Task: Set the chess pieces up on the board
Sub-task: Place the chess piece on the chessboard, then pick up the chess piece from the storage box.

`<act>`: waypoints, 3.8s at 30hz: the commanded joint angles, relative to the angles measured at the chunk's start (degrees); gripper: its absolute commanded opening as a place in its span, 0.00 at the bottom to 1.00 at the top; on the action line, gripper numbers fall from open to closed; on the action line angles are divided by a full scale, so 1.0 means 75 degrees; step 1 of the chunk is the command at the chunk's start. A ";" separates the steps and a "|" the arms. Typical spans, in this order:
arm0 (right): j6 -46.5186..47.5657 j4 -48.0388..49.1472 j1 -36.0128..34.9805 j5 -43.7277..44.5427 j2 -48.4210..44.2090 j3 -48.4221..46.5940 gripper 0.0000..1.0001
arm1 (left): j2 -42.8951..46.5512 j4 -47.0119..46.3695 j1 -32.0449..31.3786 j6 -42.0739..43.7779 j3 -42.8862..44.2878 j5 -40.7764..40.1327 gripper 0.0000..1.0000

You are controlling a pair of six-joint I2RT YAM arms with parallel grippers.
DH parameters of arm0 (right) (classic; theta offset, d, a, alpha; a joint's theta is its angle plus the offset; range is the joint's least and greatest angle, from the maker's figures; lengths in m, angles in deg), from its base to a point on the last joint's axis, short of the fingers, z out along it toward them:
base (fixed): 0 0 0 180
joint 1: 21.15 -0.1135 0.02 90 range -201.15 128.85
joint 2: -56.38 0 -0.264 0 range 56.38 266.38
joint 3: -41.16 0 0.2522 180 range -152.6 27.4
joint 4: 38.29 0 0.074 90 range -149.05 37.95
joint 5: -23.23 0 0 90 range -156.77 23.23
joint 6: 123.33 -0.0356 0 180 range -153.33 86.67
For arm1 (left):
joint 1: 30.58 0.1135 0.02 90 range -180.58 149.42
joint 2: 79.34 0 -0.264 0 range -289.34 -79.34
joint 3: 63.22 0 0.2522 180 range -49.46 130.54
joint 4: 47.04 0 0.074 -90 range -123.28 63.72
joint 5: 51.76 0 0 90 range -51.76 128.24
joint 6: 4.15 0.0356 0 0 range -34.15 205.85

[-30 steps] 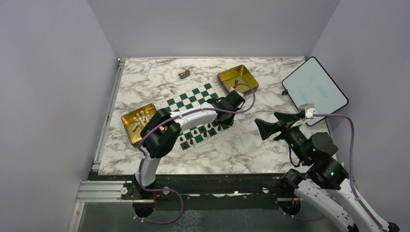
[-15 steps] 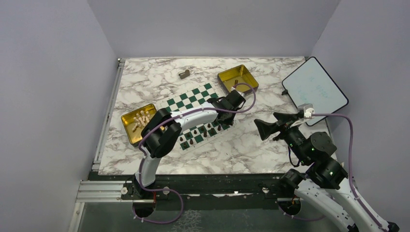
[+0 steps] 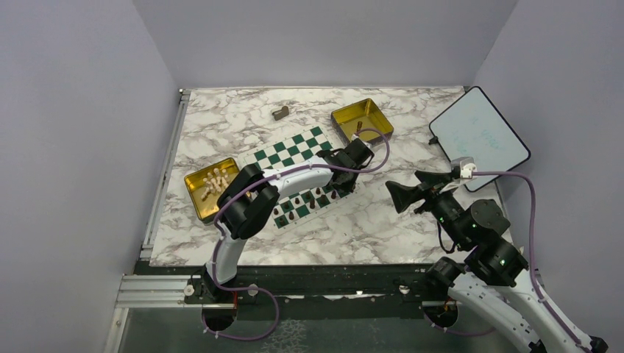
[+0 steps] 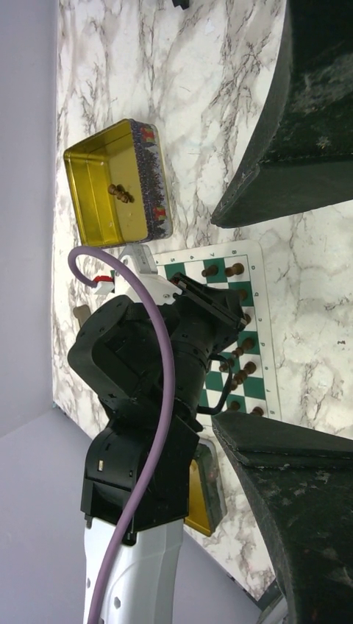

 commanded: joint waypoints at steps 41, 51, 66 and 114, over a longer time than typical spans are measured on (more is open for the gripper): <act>-0.0461 0.2049 0.1391 0.0244 0.8645 -0.3070 0.80 | 0.5309 -0.1340 0.4163 0.0183 -0.3451 0.3742 0.99; -0.0269 0.2148 0.2442 0.0216 1.1606 -0.5692 0.35 | 0.6446 -0.1256 0.4174 0.0632 -0.4511 0.3527 0.99; -0.0619 0.1358 0.2507 0.1322 1.4475 -0.8583 0.35 | 0.6762 -0.1421 0.4174 0.0675 -0.4983 0.4360 0.99; -0.1453 -0.0225 0.2688 0.0964 1.5727 -0.9892 0.37 | 0.6852 -0.1492 0.4187 0.0670 -0.5033 0.4421 0.99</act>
